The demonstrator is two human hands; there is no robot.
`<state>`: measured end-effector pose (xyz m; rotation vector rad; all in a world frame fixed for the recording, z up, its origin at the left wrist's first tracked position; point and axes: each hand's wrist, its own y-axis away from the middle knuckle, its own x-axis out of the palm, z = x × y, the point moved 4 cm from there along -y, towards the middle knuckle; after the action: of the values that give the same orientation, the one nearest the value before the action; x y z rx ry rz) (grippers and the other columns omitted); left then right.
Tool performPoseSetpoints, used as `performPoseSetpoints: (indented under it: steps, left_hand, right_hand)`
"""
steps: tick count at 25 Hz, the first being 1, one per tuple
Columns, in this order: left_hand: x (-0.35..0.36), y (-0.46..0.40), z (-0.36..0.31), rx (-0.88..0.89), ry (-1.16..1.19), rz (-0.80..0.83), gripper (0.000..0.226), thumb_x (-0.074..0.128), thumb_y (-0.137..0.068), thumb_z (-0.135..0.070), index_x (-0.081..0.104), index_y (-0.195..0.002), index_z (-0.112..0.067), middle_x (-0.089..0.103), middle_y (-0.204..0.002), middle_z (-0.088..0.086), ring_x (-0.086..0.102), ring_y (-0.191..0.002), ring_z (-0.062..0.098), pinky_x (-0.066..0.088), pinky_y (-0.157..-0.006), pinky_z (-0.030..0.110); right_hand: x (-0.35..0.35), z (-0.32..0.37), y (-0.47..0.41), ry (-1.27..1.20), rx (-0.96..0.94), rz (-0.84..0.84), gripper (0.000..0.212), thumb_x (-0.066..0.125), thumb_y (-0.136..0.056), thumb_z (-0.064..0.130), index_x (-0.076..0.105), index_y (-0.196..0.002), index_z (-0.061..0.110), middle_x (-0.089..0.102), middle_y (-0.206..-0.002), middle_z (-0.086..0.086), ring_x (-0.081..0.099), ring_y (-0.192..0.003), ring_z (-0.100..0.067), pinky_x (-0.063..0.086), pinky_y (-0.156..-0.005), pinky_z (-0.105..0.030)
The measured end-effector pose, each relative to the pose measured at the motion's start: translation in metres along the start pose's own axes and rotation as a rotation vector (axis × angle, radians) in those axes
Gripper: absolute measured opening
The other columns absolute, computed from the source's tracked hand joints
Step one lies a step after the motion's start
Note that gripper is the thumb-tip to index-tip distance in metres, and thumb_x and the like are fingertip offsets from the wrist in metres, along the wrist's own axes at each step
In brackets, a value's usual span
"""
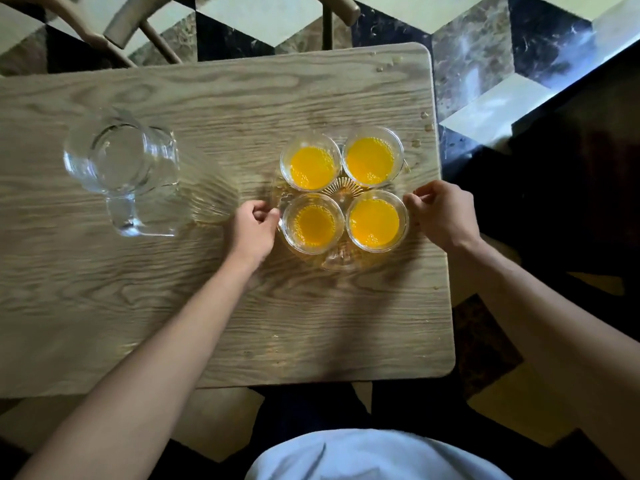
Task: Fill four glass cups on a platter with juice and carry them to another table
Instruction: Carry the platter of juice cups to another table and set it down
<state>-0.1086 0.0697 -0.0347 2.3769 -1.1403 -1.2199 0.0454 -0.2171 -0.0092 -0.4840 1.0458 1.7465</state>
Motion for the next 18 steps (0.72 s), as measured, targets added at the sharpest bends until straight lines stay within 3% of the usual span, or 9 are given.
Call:
performPoseSetpoints:
  steps: [2, 4, 7, 11, 18]
  left_hand:
    - [0.002, -0.003, -0.003, 0.036, -0.056, -0.010, 0.027, 0.069, -0.098, -0.020, 0.070, -0.117, -0.001, 0.065, -0.094, 0.004, 0.064, -0.085, 0.023, 0.051, -0.073, 0.026]
    - [0.004, -0.006, -0.009, 0.051, -0.054, -0.004, 0.022, 0.069, -0.098, -0.020, 0.072, -0.110, -0.001, 0.066, -0.091, 0.005, 0.061, -0.084, 0.019, 0.046, -0.066, 0.022]
    - [0.007, -0.016, -0.012, 0.024, -0.028, -0.002, 0.013, 0.072, -0.095, -0.022, 0.073, -0.096, -0.009, 0.067, -0.081, 0.002, 0.063, -0.080, 0.020, 0.053, -0.077, 0.032]
    - [0.008, -0.018, -0.013, -0.009, -0.071, -0.009, 0.013, 0.076, -0.092, -0.020, 0.066, -0.085, -0.019, 0.061, -0.070, -0.008, 0.062, -0.075, 0.020, 0.055, -0.077, 0.035]
    - [0.006, -0.022, -0.014, -0.003, -0.140, -0.017, 0.013, 0.077, -0.091, -0.018, 0.068, -0.081, -0.021, 0.069, -0.077, 0.002, 0.065, -0.074, 0.021, 0.060, -0.080, 0.041]
  right_hand:
    - [0.001, 0.004, -0.005, 0.041, -0.020, -0.001, 0.028, 0.071, -0.090, 0.038, 0.076, -0.092, 0.010, 0.077, -0.082, -0.005, 0.072, -0.072, -0.018, 0.061, -0.074, -0.035]
    - [0.001, 0.007, -0.009, 0.036, -0.028, -0.006, 0.025, 0.071, -0.091, 0.037, 0.076, -0.085, 0.013, 0.075, -0.076, -0.004, 0.071, -0.067, -0.016, 0.060, -0.071, -0.033]
    - [0.003, 0.008, -0.012, 0.003, -0.010, -0.003, 0.020, 0.075, -0.089, 0.035, 0.073, -0.077, 0.019, 0.073, -0.070, 0.000, 0.070, -0.064, -0.014, 0.062, -0.068, -0.035]
    - [0.003, 0.006, -0.013, -0.037, 0.027, 0.015, 0.016, 0.078, -0.087, 0.032, 0.073, -0.076, 0.021, 0.071, -0.063, 0.003, 0.068, -0.052, -0.009, 0.064, -0.062, -0.037]
    - [0.006, 0.006, -0.014, -0.013, 0.032, -0.003, 0.019, 0.077, -0.087, 0.029, 0.078, -0.080, 0.011, 0.072, -0.067, -0.001, 0.067, -0.058, -0.013, 0.063, -0.066, -0.039]
